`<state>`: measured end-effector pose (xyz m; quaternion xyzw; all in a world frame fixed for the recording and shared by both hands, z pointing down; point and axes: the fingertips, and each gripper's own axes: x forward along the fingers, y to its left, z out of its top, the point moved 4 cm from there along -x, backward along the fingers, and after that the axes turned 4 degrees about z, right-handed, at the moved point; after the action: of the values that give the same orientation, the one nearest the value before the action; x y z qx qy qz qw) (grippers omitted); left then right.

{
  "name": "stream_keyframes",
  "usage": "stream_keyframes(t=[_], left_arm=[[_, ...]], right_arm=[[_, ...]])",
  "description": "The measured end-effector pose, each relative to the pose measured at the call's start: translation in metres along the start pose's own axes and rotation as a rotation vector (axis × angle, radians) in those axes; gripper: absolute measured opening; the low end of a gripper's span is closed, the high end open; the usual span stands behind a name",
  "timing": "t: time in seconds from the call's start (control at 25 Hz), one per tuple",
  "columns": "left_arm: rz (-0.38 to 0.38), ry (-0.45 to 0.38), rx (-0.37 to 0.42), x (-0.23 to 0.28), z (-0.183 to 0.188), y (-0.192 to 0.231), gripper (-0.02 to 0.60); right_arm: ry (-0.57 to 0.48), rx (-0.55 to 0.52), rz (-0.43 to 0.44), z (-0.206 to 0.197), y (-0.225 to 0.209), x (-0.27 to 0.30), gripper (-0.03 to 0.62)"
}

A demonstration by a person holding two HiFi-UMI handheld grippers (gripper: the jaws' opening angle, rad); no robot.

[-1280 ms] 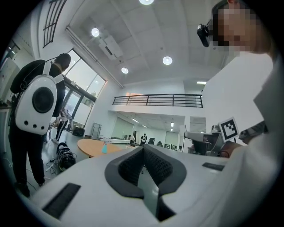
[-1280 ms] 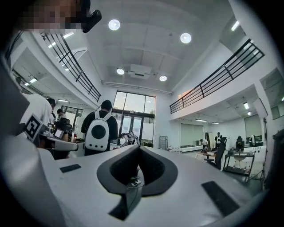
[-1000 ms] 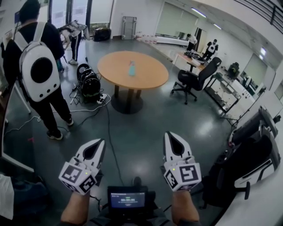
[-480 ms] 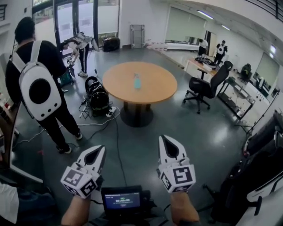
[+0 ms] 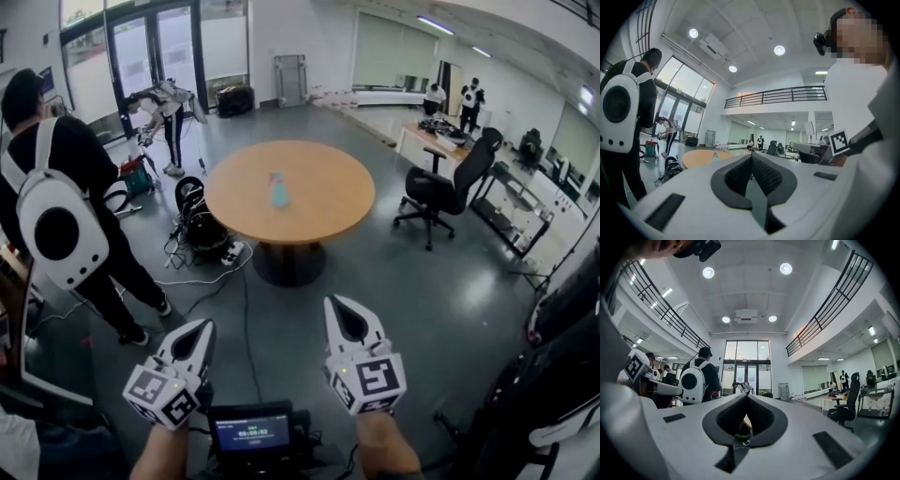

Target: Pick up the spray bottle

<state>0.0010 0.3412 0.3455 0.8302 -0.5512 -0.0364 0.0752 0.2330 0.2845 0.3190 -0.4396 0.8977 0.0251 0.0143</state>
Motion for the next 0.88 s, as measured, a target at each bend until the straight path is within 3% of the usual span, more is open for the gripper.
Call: stream_keyframes(t=[0.4, 0.88], left_arm=[[-0.034, 0.017, -0.019, 0.076, -0.001, 0.039, -0.002], [-0.149, -0.046, -0.055, 0.154, 0.034, 0.170, -0.002]], right_arm=[[0.021, 0.015, -0.021, -0.015, -0.039, 0.067, 0.012], [0.040, -0.071, -0.110, 0.001, -0.024, 0.197, 0.012]])
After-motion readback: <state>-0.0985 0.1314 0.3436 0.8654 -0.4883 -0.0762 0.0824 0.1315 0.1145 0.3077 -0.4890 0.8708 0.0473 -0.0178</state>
